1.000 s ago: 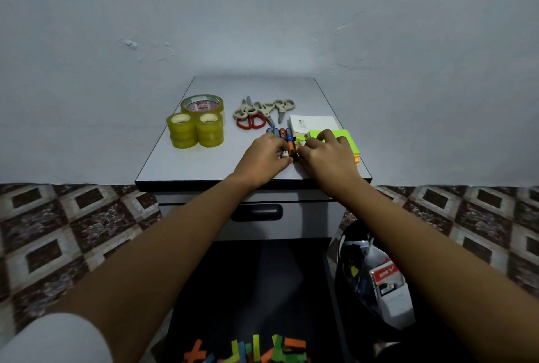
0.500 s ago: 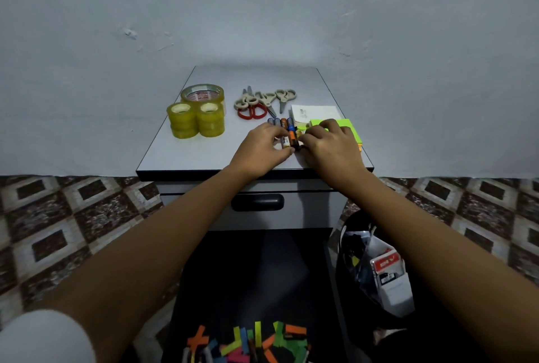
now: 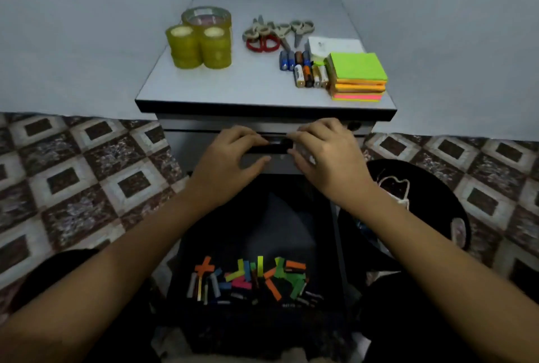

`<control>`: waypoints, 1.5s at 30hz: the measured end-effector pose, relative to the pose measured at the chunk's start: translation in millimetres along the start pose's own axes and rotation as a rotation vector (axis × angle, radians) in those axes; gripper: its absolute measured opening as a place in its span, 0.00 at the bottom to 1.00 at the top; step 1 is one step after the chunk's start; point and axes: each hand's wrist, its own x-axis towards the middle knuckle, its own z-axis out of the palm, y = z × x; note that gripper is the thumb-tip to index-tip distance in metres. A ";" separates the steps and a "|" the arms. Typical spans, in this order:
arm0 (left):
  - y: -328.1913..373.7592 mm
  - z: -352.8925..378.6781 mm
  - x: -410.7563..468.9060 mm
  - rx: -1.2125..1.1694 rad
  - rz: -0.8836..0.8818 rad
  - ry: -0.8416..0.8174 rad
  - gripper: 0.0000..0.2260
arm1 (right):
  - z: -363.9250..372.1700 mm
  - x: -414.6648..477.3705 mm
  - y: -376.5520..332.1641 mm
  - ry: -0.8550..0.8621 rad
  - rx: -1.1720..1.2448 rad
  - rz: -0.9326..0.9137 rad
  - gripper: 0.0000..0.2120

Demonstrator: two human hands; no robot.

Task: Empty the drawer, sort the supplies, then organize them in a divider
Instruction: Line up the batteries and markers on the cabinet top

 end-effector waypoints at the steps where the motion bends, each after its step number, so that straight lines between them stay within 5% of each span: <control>1: -3.4 3.1 -12.7 -0.004 -0.023 -0.046 0.16 | 5.6 -10.1 -5.3 -0.036 0.040 0.008 0.15; 12: -42.8 54.0 -104.6 -0.081 -0.329 -0.503 0.11 | 77.1 -107.6 -53.6 -0.700 0.324 0.180 0.13; 16: -59.3 73.1 -123.2 -0.062 -0.432 -0.784 0.12 | 99.4 -126.2 -56.4 -0.951 0.403 0.264 0.14; 27: -95.5 91.7 -153.0 0.219 -0.268 -1.346 0.12 | 125.4 -138.9 -53.6 -1.084 0.523 0.383 0.15; 36: -95.4 97.5 -158.6 0.439 -0.044 -1.392 0.14 | 133.0 -147.3 -67.6 -1.188 0.584 0.390 0.13; 45: -105.0 87.4 -147.4 0.141 -0.403 -1.167 0.07 | 150.8 -142.5 -107.0 -1.333 0.249 -0.023 0.13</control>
